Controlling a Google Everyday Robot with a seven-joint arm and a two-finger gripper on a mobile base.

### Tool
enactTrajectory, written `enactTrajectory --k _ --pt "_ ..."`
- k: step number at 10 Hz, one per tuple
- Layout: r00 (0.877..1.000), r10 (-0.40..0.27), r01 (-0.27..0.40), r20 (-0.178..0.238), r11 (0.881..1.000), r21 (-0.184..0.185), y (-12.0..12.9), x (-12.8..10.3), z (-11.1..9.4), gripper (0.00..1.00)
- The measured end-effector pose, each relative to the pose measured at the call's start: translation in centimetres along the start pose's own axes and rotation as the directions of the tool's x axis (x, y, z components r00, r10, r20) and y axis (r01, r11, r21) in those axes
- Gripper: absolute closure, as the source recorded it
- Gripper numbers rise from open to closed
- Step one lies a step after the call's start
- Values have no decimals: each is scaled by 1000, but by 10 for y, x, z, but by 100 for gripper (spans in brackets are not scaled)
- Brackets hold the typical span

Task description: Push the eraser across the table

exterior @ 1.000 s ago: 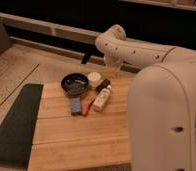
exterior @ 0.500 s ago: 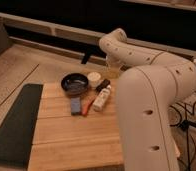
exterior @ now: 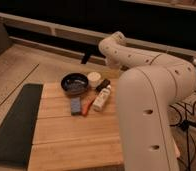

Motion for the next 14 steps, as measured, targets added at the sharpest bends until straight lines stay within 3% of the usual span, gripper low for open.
enactTrajectory --k 1,3,6,9,11,14 --pt "999 -31 32 -11 999 29 0 6 11 100" --pt "997 -72 72 -12 997 31 10 7 20 100" --pt "994 -106 105 -16 993 -49 30 3 33 100" --pt "988 -120 105 -95 983 -152 42 16 65 100" --pt "981 -152 133 -118 979 -156 40 18 84 100" --pt "974 -205 189 -95 970 -153 42 2 100 100"
